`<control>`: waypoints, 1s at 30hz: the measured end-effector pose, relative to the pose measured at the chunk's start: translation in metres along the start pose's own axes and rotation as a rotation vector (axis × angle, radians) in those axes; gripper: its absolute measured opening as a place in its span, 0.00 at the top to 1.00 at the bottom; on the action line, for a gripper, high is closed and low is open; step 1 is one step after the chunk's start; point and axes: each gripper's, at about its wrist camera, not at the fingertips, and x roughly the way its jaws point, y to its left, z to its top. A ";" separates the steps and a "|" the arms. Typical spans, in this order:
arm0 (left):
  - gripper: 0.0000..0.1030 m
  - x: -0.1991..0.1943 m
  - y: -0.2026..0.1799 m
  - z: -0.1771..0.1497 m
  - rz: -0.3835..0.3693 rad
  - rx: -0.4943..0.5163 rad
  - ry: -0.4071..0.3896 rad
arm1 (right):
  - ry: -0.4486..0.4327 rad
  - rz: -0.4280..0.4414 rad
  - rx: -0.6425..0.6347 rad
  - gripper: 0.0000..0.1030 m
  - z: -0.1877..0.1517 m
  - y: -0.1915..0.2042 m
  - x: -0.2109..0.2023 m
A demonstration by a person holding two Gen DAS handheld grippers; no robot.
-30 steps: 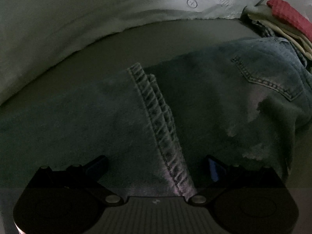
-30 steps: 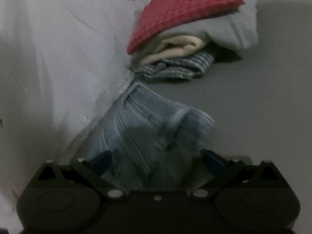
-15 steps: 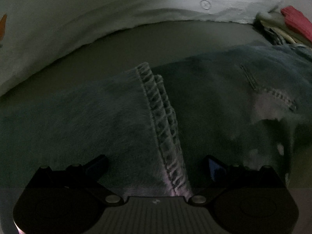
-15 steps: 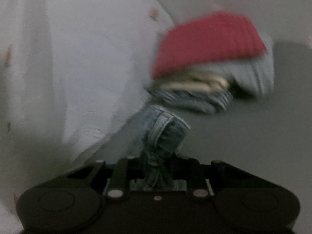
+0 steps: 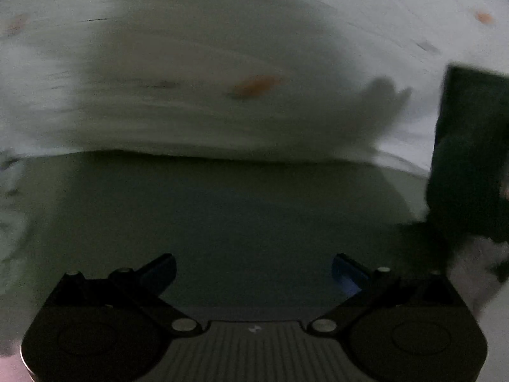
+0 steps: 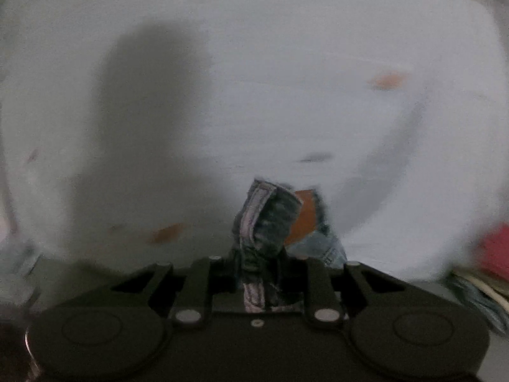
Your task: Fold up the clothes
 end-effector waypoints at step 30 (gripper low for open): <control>0.00 0.044 0.044 -0.033 -0.083 -0.035 0.179 | 0.555 0.054 0.068 0.14 -0.086 0.001 0.026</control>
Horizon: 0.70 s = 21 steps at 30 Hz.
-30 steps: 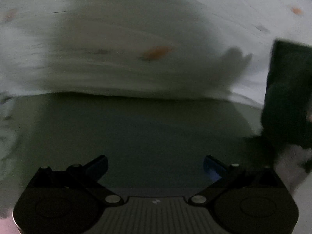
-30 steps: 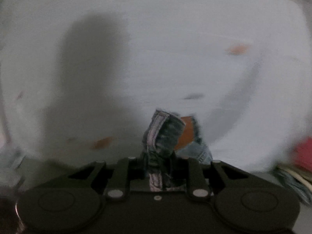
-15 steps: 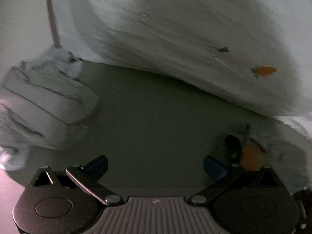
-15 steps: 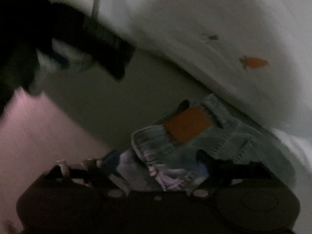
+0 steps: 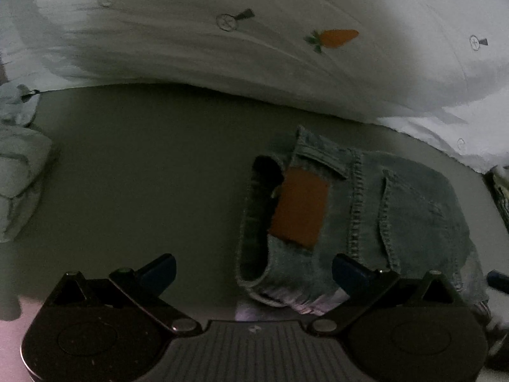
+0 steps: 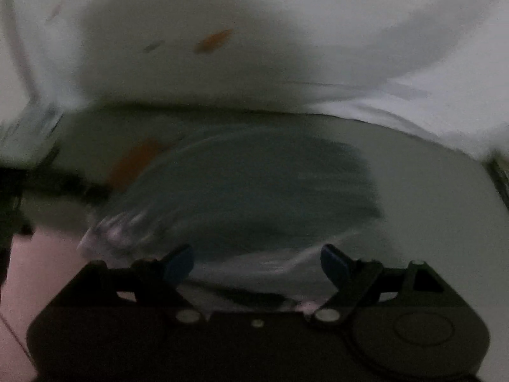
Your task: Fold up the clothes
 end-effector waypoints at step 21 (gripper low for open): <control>0.00 0.057 0.032 0.005 -0.173 -0.138 0.155 | 0.019 0.143 0.577 0.12 0.002 -0.144 0.097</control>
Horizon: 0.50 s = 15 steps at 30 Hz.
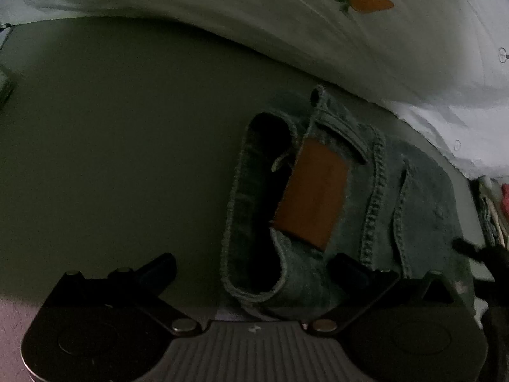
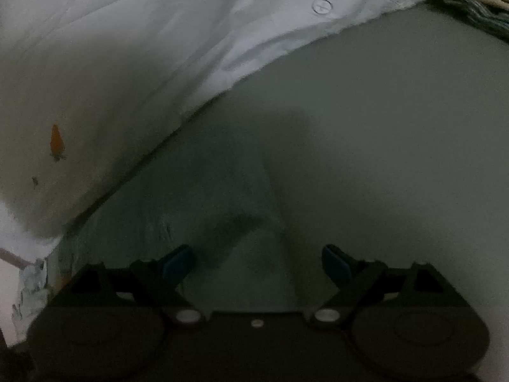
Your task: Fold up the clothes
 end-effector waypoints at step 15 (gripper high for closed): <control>0.28 -0.009 -0.020 -0.001 -0.079 -0.067 -0.013 | -0.038 -0.031 -0.288 0.74 0.004 0.065 0.014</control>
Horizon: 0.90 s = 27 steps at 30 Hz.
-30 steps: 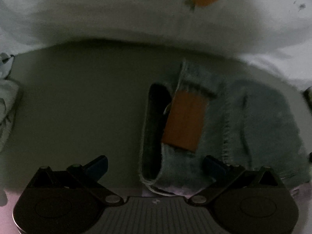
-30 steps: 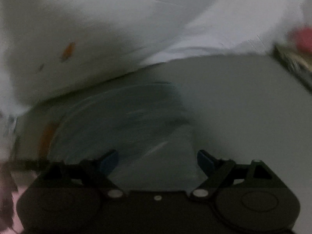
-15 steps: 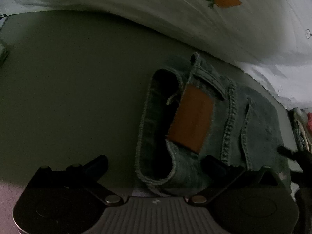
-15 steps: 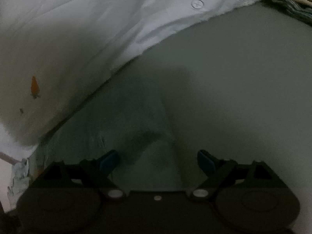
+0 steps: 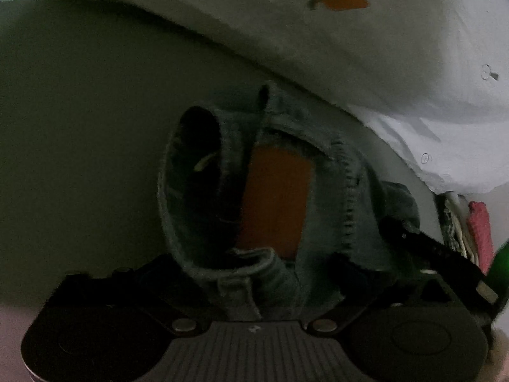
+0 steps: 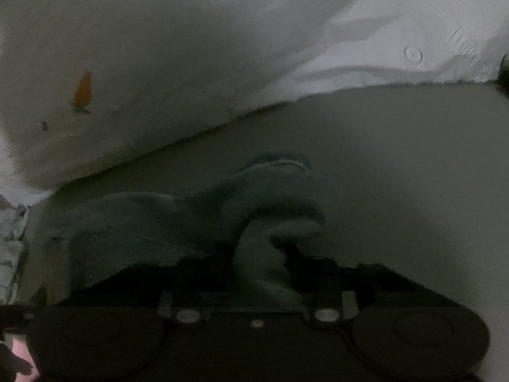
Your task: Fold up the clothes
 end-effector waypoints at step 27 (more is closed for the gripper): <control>0.50 0.007 -0.142 -0.030 0.180 0.443 -0.013 | -0.199 -0.207 0.290 0.77 -0.040 -0.130 -0.180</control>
